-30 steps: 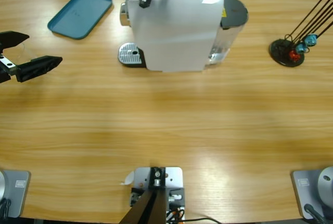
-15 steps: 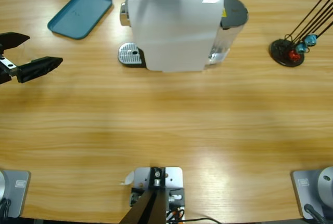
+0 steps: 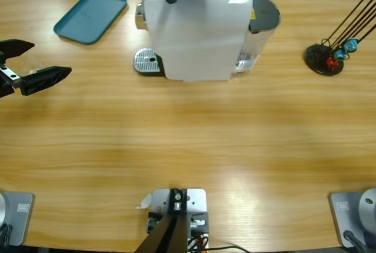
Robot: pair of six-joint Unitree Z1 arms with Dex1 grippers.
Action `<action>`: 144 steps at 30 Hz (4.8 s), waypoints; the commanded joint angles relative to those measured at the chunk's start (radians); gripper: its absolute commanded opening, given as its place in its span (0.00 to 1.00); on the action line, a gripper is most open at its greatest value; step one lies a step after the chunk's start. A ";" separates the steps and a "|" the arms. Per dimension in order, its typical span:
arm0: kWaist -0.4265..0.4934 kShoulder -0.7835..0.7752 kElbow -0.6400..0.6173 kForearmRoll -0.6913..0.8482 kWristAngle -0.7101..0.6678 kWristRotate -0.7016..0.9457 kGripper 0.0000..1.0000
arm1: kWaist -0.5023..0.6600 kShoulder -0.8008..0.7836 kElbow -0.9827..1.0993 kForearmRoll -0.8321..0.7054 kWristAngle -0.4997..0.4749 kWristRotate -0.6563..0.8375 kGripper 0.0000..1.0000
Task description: Pour coffee
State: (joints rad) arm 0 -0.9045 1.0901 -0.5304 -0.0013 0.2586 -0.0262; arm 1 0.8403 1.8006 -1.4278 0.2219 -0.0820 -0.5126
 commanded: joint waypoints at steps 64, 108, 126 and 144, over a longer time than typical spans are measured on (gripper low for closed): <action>0.004 -0.114 0.006 0.124 0.017 -0.024 1.00 | 0.017 -0.155 0.128 -0.197 -0.171 1.288 0.00; 0.059 -0.129 -0.044 0.215 0.012 -0.019 1.00 | 0.094 0.271 0.166 -0.110 -0.116 1.086 0.00; 0.200 -0.178 -0.090 0.282 0.107 -0.098 1.00 | 0.028 -0.197 0.132 0.006 -0.059 0.593 1.00; 0.351 0.002 -0.086 0.429 0.399 -0.497 1.00 | 0.029 -0.518 0.498 0.224 0.040 0.706 1.00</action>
State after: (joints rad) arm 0 -0.6831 0.9456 -0.6625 0.4074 0.6462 -0.3541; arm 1 0.8771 1.3324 -1.0157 0.3463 -0.0549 0.1630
